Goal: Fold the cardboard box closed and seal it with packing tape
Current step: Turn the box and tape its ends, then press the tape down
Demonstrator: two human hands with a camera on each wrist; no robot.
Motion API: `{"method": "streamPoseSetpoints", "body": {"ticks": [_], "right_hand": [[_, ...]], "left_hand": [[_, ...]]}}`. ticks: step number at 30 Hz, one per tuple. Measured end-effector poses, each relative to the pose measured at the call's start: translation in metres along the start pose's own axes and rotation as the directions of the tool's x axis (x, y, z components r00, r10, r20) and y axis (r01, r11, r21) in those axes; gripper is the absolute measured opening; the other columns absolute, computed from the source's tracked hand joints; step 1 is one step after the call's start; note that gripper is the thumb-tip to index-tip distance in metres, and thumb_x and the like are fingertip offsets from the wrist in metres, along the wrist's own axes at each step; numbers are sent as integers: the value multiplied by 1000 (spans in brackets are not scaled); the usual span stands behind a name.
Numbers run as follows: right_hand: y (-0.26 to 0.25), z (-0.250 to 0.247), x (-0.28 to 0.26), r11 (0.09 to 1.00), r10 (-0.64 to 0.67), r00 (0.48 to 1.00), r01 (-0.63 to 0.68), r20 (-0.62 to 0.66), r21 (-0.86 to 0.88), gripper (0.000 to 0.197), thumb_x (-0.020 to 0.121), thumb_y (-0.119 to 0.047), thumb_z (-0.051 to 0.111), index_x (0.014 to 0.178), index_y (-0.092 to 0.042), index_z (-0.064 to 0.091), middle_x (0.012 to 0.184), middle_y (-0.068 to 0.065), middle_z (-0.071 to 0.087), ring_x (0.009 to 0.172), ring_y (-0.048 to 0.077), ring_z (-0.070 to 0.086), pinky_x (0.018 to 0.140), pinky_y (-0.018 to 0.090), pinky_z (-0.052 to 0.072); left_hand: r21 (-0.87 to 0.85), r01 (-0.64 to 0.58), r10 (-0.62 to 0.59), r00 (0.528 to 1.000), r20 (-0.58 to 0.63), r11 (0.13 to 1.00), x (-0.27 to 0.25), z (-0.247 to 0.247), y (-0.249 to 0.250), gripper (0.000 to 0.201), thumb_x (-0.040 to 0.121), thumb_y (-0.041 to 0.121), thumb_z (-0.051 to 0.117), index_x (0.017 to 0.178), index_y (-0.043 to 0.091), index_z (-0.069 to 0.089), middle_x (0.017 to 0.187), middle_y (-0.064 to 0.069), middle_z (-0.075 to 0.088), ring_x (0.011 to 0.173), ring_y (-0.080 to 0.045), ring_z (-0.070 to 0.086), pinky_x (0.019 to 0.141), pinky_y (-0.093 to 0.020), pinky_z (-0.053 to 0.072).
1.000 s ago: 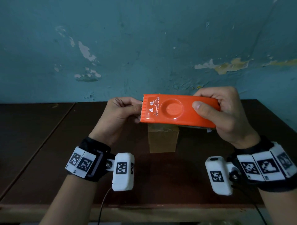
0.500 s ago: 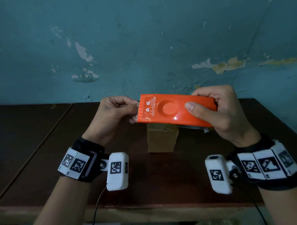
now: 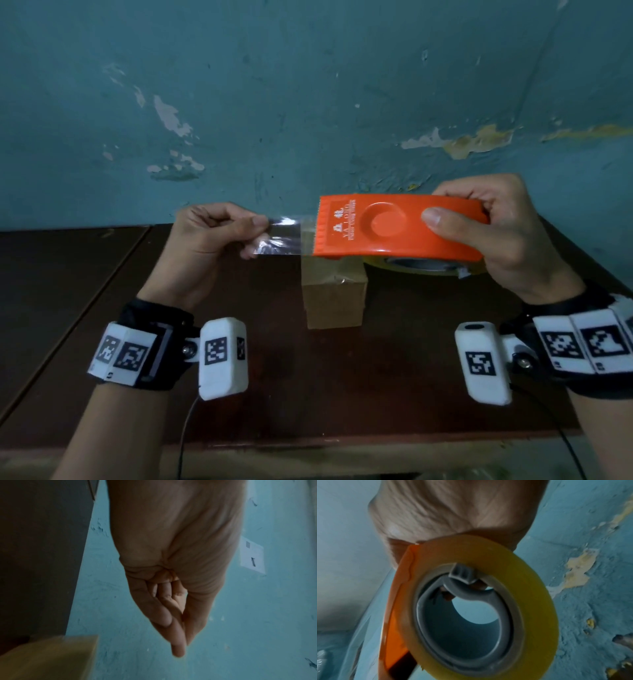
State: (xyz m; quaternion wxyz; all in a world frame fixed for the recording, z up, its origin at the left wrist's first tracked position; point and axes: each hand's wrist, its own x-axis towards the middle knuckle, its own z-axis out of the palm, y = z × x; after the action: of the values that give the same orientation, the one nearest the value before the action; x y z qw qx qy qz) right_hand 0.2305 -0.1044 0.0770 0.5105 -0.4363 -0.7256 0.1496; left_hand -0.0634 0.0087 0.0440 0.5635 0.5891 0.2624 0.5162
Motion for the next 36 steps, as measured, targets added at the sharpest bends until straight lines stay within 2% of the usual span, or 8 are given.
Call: {"method": "streamPoseSetpoints", "body": {"ticks": [4, 9, 14, 18, 23, 28, 31, 36], "right_hand": [[3, -13, -3, 1000, 23, 999, -24, 28, 19, 48, 87, -38, 62, 63, 3, 58, 52, 11, 45, 46, 23, 43, 51, 26, 31], [8, -20, -5, 997, 62, 994, -66, 85, 45, 46, 87, -36, 61, 64, 5, 58, 52, 7, 46, 46, 18, 43, 51, 19, 32], [11, -37, -9, 994, 104, 993, -106, 49, 28, 48, 83, -36, 66, 63, 7, 59, 50, 20, 43, 45, 28, 39, 47, 25, 29], [13, -33, -8, 991, 137, 989, -137, 60, 2, 38, 85, -23, 65, 60, 4, 57, 48, 11, 41, 43, 16, 38, 47, 21, 28], [12, -30, -7, 992, 123, 991, -123, 43, 1, 49, 83, -39, 62, 59, 3, 56, 48, 12, 40, 44, 15, 38, 48, 21, 27], [12, -32, -8, 993, 121, 992, -121, 31, -16, 52, 82, -41, 62, 61, 7, 57, 50, 21, 42, 46, 30, 40, 48, 27, 28], [11, -33, -9, 992, 126, 992, -125, 27, -33, 53, 83, -42, 62, 62, 5, 59, 50, 21, 42, 45, 28, 40, 47, 24, 28], [11, -33, -8, 989, 134, 991, -132, 24, -66, 51, 83, -46, 65, 60, -1, 61, 48, 17, 43, 43, 25, 40, 46, 29, 28]], "left_hand": [[6, 20, -20, 1000, 13, 1000, -1, -10, -4, 10, 74, 8, 75, 64, 11, 74, 58, -8, 66, 46, -14, 54, 50, -21, 46], [29, 21, -20, 1000, -10, 999, 1, -9, -4, 7, 68, 10, 78, 62, 11, 75, 56, -6, 67, 45, -12, 55, 49, -19, 46], [29, 16, -14, 997, -72, 999, -1, -32, -3, 10, 66, 11, 77, 60, 7, 70, 54, -5, 65, 43, -11, 51, 49, -18, 43], [12, 26, -25, 995, -94, 1000, -1, -33, -9, 13, 67, 12, 78, 61, 6, 69, 54, -3, 63, 46, -10, 52, 49, -16, 43], [1, 15, -15, 994, -106, 1000, 3, -32, -10, 10, 62, 19, 80, 56, 15, 72, 54, 1, 63, 49, -9, 54, 50, -15, 42], [10, 2, -1, 996, -94, 1000, 2, -29, -12, 21, 75, 7, 67, 56, 14, 71, 53, 0, 61, 48, -10, 51, 50, -16, 42], [11, 2, -2, 998, -67, 1000, 2, -31, -13, 13, 69, 18, 78, 58, 15, 72, 54, -1, 63, 48, -10, 52, 51, -17, 44], [65, -2, 2, 1000, -7, 998, 2, -37, -15, 30, 62, 45, 90, 63, 20, 74, 59, 3, 66, 52, -8, 56, 52, -17, 47]]}}
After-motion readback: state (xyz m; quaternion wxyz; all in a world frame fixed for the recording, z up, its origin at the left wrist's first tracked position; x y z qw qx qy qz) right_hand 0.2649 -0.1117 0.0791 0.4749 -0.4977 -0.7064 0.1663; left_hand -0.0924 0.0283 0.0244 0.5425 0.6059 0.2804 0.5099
